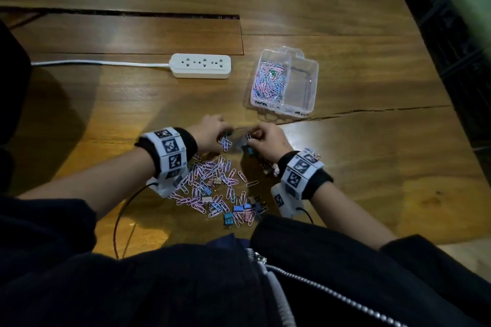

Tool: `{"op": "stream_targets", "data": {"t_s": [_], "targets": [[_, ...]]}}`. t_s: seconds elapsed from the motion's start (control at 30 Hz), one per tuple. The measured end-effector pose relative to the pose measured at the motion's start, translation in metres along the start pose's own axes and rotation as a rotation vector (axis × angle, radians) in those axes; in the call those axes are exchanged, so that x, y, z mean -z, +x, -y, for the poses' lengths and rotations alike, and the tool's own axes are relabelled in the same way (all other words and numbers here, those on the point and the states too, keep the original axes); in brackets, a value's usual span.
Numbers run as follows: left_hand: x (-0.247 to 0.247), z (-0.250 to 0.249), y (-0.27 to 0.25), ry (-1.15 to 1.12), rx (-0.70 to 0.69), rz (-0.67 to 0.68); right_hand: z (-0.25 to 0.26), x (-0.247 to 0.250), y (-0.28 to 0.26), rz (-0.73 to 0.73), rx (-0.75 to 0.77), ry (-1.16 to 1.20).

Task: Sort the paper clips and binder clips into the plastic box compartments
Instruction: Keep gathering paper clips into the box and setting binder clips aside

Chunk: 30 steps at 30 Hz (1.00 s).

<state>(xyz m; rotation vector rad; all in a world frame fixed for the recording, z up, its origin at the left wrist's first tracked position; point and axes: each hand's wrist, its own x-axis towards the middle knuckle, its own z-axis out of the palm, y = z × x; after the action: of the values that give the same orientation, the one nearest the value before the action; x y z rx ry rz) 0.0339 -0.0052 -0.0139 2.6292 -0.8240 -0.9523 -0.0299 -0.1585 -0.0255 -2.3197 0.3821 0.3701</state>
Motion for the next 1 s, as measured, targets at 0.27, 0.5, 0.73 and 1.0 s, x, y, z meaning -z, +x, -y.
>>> {"op": "stream_targets", "data": {"t_s": [0.27,0.5,0.73,1.0], "targets": [[-0.015,-0.004,-0.010,0.221,-0.127,-0.170,0.007,-0.015,0.008,-0.029,0.043,-0.330],[-0.017,0.001,-0.013,0.361,-0.143,-0.150,-0.008,-0.003,0.007,-0.012,0.074,-0.125],[-0.024,0.009,-0.018,0.261,-0.171,-0.137,-0.020,0.020,-0.025,0.010,0.000,0.688],[-0.017,0.008,-0.023,0.145,-0.113,-0.107,-0.021,0.003,-0.066,0.293,-0.064,0.310]]}}
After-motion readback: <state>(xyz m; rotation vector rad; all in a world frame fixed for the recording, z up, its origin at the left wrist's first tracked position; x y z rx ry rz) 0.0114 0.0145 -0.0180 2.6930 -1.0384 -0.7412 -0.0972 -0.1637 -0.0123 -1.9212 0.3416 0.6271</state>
